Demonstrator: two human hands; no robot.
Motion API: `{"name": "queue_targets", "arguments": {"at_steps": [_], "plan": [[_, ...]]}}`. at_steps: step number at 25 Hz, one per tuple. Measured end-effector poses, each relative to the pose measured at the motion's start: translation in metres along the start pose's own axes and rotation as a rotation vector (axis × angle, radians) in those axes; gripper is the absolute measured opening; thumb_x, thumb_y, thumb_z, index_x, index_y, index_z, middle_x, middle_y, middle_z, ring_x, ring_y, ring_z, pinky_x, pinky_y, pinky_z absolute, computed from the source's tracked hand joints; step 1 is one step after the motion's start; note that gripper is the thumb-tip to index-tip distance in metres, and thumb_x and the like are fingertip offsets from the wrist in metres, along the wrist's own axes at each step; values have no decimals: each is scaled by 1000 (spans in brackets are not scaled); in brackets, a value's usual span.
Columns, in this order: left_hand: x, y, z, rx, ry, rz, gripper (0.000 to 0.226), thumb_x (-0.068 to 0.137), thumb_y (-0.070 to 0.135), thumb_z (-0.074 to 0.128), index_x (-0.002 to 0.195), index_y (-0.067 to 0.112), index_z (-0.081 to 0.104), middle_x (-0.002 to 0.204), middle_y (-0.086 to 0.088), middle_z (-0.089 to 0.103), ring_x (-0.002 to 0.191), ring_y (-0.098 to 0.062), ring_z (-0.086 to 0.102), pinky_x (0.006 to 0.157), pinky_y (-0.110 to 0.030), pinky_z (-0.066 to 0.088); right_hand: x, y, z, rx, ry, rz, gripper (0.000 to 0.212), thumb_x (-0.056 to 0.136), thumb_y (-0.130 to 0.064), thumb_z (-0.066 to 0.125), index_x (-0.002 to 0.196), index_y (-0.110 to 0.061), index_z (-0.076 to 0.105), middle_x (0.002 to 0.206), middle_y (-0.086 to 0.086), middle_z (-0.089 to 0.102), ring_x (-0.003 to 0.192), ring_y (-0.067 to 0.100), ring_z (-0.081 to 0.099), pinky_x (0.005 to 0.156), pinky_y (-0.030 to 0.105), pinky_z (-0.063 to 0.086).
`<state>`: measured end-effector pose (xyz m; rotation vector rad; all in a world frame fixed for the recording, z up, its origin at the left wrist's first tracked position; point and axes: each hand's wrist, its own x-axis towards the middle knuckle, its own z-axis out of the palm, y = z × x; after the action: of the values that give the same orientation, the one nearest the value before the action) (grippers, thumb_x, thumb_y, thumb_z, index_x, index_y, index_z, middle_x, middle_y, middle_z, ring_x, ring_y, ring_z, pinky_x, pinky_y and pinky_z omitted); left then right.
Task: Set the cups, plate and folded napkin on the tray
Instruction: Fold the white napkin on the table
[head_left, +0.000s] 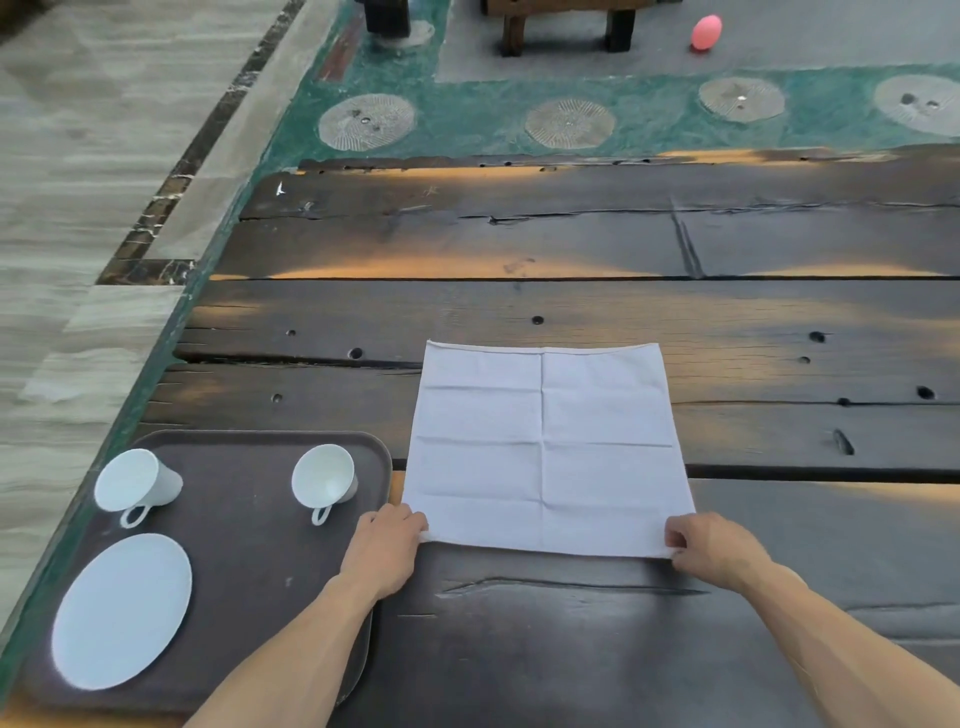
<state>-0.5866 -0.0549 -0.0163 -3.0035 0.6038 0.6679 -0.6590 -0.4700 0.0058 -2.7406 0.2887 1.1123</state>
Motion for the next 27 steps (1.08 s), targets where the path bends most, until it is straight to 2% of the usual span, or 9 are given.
{"name": "queue_targets", "arguments": {"at_steps": [4,11,13,18,27], "plan": [[-2,-4,-3,-26,-24,3,28,100,18,37,122,25,54,120,4,55,110,-21,49,94,-34,36,1,4,-9,117,-42,-4,5,76,-25,55,75,-29,52,84,-9,62,79,15,60,63,26,46],[30,-7,-35,-253,87,-58,21,104,30,36,111,20,52,109,1,51,89,-32,59,73,-40,44,16,8,-47,364,73,26,3,76,-20,61,73,-21,60,74,-5,66,70,15,58,60,28,43],[48,-10,-48,-281,126,-77,20,104,33,37,110,20,52,107,0,51,88,-35,60,74,-42,47,23,9,-60,433,144,39,4,78,-19,62,74,-20,60,74,-3,66,71,16,58,61,30,43],[94,-13,-73,-367,185,-115,18,103,30,39,107,19,53,101,0,48,88,-32,57,76,-41,47,54,11,-95,593,273,93,3,78,-17,62,76,-18,62,75,-2,66,69,16,56,57,29,39],[175,-29,-92,-484,208,-143,18,102,24,42,110,17,57,105,-4,55,97,-28,55,82,-42,46,122,18,-134,797,361,88,5,79,-14,64,77,-18,64,77,-2,66,73,17,54,64,30,40]]}}
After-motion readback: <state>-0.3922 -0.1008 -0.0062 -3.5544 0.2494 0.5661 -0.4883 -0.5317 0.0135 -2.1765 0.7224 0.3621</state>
